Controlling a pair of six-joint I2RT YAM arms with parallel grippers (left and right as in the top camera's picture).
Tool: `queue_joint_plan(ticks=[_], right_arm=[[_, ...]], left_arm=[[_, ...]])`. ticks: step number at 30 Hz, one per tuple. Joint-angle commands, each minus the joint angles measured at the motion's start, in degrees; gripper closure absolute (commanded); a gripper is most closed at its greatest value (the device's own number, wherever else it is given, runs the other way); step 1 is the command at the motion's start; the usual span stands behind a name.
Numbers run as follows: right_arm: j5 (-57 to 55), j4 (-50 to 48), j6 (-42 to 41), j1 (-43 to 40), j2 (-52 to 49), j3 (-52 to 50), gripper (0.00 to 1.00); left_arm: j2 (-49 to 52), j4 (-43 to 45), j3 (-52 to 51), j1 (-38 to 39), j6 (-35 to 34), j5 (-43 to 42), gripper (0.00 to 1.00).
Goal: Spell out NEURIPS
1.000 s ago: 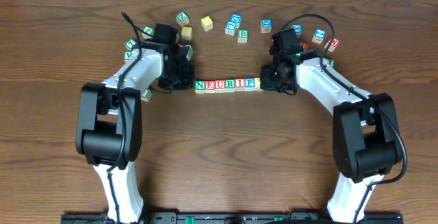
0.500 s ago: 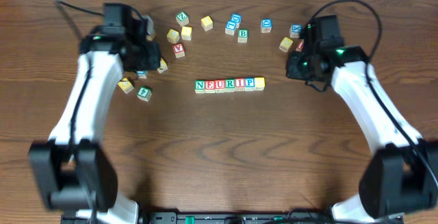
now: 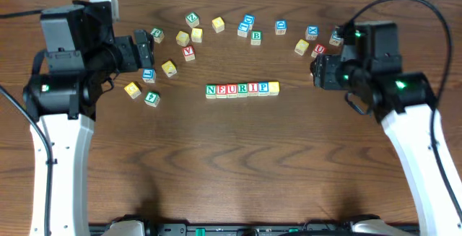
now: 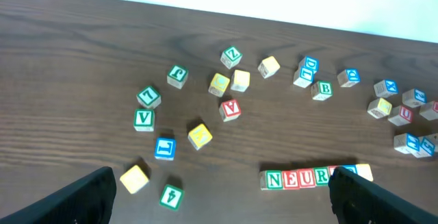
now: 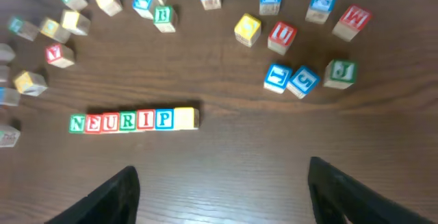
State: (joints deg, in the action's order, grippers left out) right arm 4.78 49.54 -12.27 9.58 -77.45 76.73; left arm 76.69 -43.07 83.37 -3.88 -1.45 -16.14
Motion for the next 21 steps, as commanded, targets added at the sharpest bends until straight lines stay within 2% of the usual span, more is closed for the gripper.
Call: queue_joint_plan(ticks=[1, 2, 9, 14, 21], right_arm=[[-1.4, 0.9, 0.8, -0.3, 5.9, 0.6, 0.16], [-1.4, 0.9, 0.8, -0.3, 6.8, 0.6, 0.01], [-4.2, 1.3, 0.8, -0.3, 12.5, 0.6, 0.01], [-8.3, 3.4, 4.0, -0.3, 12.9, 0.6, 0.01], [-10.4, 6.6, 4.3, -0.3, 12.9, 0.6, 0.01]], left_arm=[[0.4, -0.4, 0.9, -0.2, 0.4, 0.8, 0.02], [0.4, -0.4, 0.9, -0.2, 0.4, 0.8, 0.02], [0.4, -0.4, 0.9, -0.2, 0.4, 0.8, 0.02], [0.4, -0.4, 0.9, -0.2, 0.4, 0.8, 0.02], [0.4, -0.4, 0.9, -0.2, 0.4, 0.8, 0.02]])
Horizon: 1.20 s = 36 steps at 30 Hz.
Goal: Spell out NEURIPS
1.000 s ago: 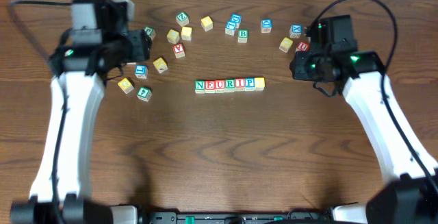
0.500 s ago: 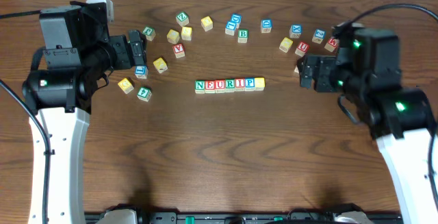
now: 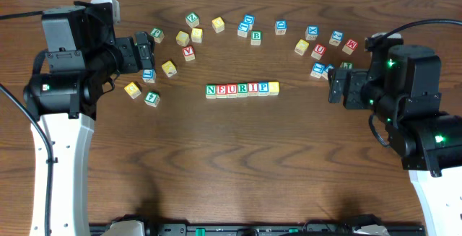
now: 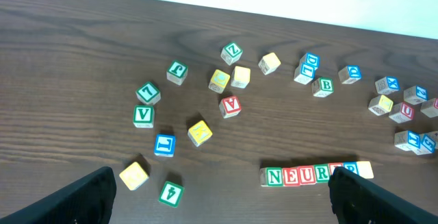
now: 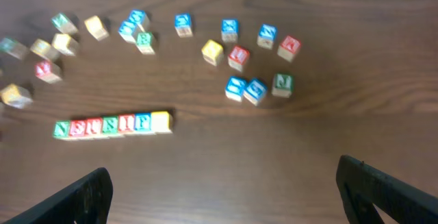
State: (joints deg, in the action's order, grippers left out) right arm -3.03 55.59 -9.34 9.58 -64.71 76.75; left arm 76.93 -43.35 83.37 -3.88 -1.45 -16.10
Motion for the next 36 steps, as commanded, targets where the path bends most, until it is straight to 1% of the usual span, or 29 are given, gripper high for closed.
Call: queue_joint_plan(ticks=[1, 7, 9, 12, 16, 19, 22, 28, 33, 36], right_arm=[[-2.9, 0.5, 1.6, -0.3, 0.2, 0.5, 0.01], [-2.8, 0.5, 3.5, 0.3, 0.2, 0.5, 0.01], [-2.6, -0.9, 3.5, -0.3, 0.4, -0.2, 0.01], [-2.4, -5.7, 5.7, -1.2, 2.8, -3.1, 0.01], [1.6, -16.5, 10.2, -2.9, 9.8, -13.0, 0.01], [5.2, -25.9, 10.5, -5.9, 17.9, -24.2, 0.01], [6.7, -33.2, 10.8, -8.2, 26.3, -34.6, 0.01], [9.0, -42.9, 10.7, -10.1, 45.7, -55.1, 0.01], [13.1, -47.3, 10.7, -11.6, 58.0, -67.2, 0.01], [14.1, -48.8, 10.6, -11.6, 62.2, -71.8, 0.01]], left_arm=[[0.2, -0.1, 0.9, -0.2, 0.4, 0.8, 0.02], [0.2, -0.1, 0.9, -0.2, 0.4, 0.8, 0.02], [0.2, -0.1, 0.9, -0.2, 0.4, 0.8, 0.03], [0.2, -0.1, 0.9, -0.2, 0.4, 0.8, 0.02], [0.2, -0.1, 0.9, -0.2, 0.4, 0.8, 0.02], [0.2, -0.1, 0.9, -0.2, 0.4, 0.8, 0.02], [0.2, -0.1, 0.9, -0.2, 0.4, 0.7, 0.02], [0.2, -0.1, 0.9, -0.2, 0.4, 0.8, 0.02], [0.2, -0.1, 0.9, -0.2, 0.4, 0.7, 0.02], [0.2, -0.1, 0.9, -0.2, 0.4, 0.7, 0.02]])
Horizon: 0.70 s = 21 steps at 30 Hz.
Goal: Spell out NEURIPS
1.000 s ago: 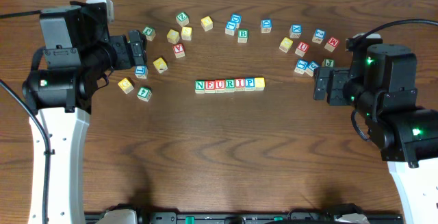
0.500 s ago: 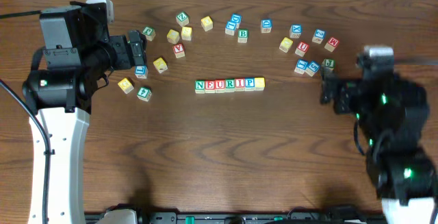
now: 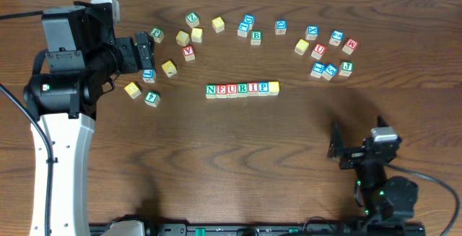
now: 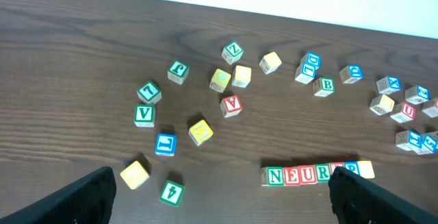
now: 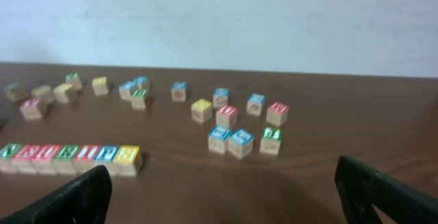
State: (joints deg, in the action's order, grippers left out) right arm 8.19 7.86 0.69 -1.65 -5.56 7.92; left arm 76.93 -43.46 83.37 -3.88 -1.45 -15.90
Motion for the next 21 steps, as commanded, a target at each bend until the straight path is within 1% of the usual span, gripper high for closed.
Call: queue_joint_plan(ticks=[1, 6, 9, 12, 21], right_arm=[[3.0, -2.2, 0.4, -0.4, 4.3, -4.6, 0.01], [2.7, -4.2, 0.2, -0.4, 5.2, -7.5, 0.01], [1.0, -4.3, 0.7, -0.1, 5.2, -7.6, 0.01], [0.7, -4.3, 3.3, 0.3, 5.2, -7.6, 0.01], [0.4, -4.3, 3.2, 0.2, 5.2, -7.6, 0.01]], left_arm=[[0.2, 0.0, 0.9, -0.2, 0.4, 0.6, 0.02], [0.2, 0.0, 0.9, -0.2, 0.4, 0.6, 0.02], [0.2, 0.0, 0.9, -0.2, 0.4, 0.5, 0.02], [0.2, 0.0, 0.9, -0.2, 0.4, 0.6, 0.02], [0.2, 0.0, 0.9, -0.2, 0.4, 0.6, 0.02]])
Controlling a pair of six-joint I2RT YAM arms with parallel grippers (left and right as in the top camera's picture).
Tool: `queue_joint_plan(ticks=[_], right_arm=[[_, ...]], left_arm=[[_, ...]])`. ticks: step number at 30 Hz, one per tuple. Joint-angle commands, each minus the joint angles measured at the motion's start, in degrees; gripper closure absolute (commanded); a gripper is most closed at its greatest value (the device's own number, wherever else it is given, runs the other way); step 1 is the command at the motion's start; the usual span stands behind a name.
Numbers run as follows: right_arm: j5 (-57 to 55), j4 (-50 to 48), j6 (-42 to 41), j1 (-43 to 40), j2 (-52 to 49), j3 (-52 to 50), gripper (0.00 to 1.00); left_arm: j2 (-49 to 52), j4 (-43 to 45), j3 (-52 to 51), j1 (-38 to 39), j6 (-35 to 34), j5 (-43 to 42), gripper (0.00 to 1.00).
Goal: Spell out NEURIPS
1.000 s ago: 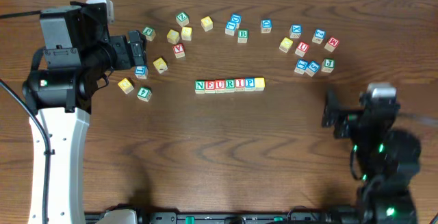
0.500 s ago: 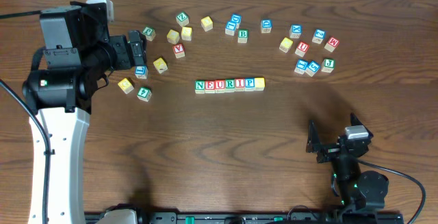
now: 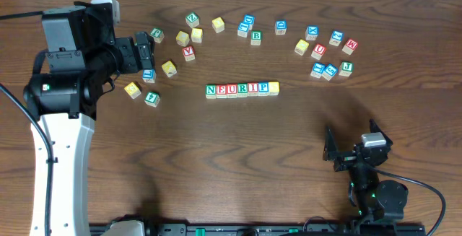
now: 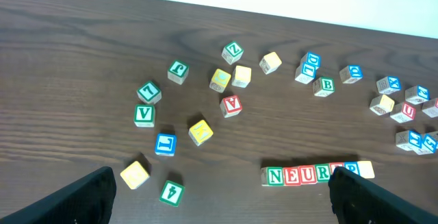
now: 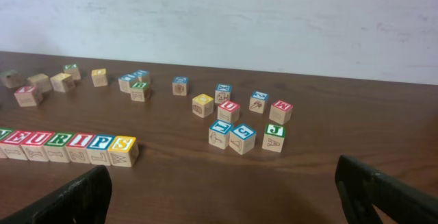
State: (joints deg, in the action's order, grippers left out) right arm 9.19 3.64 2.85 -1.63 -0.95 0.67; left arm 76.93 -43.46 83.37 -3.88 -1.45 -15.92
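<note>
A straight row of letter blocks (image 3: 242,89) reads N E U R I P S across the middle of the table; the S block (image 5: 122,151) is yellow-topped at the row's right end. The row (image 4: 316,174) also shows low in the left wrist view, partly behind a finger. My left gripper (image 4: 219,203) hangs open high over the table's left side, empty. Folded low at the near right edge, my right gripper (image 5: 226,196) is open and empty, far from every block.
Loose blocks lie scattered at the back left (image 3: 167,68) and back middle (image 3: 255,37). A cluster of several sits at the back right (image 3: 330,70). The left arm's white column (image 3: 61,156) stands along the left side.
My right arm has settled slightly further at the near right edge, its camera now a bit lower and level. The blocks and the left arm are unchanged.
The row was complete at the oldest moment, with my right gripper open above the back right cluster. It then stood further right and nearer, then lay folded low at the near right edge, where it is now. The left arm stayed put throughout.
</note>
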Motion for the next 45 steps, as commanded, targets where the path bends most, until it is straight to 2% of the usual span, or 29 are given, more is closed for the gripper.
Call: queue_joint_plan(ticks=[1, 29, 32, 35, 45], right_arm=[[-0.6, -0.1, 1.1, 0.2, 0.6, -0.3, 0.01], [-0.6, -0.1, 1.1, 0.2, 0.6, -0.3, 0.01], [-0.6, -0.1, 1.1, 0.2, 0.6, -0.3, 0.01], [-0.6, -0.1, 1.1, 0.2, 0.6, -0.3, 0.01], [-0.6, -0.1, 1.1, 0.2, 0.6, -0.3, 0.01]], left_arm=[[0.2, 0.0, 0.9, -0.2, 0.4, 0.6, 0.02], [-1.4, -1.2, 0.0, -0.2, 0.6, 1.0, 0.02], [-5.6, 1.4, -4.4, -0.2, 3.0, 1.7, 0.02], [-14.0, 10.1, -15.0, -0.4, 7.4, 2.6, 0.02], [-40.9, 30.5, -48.0, -3.0, 7.2, 4.4, 0.02]])
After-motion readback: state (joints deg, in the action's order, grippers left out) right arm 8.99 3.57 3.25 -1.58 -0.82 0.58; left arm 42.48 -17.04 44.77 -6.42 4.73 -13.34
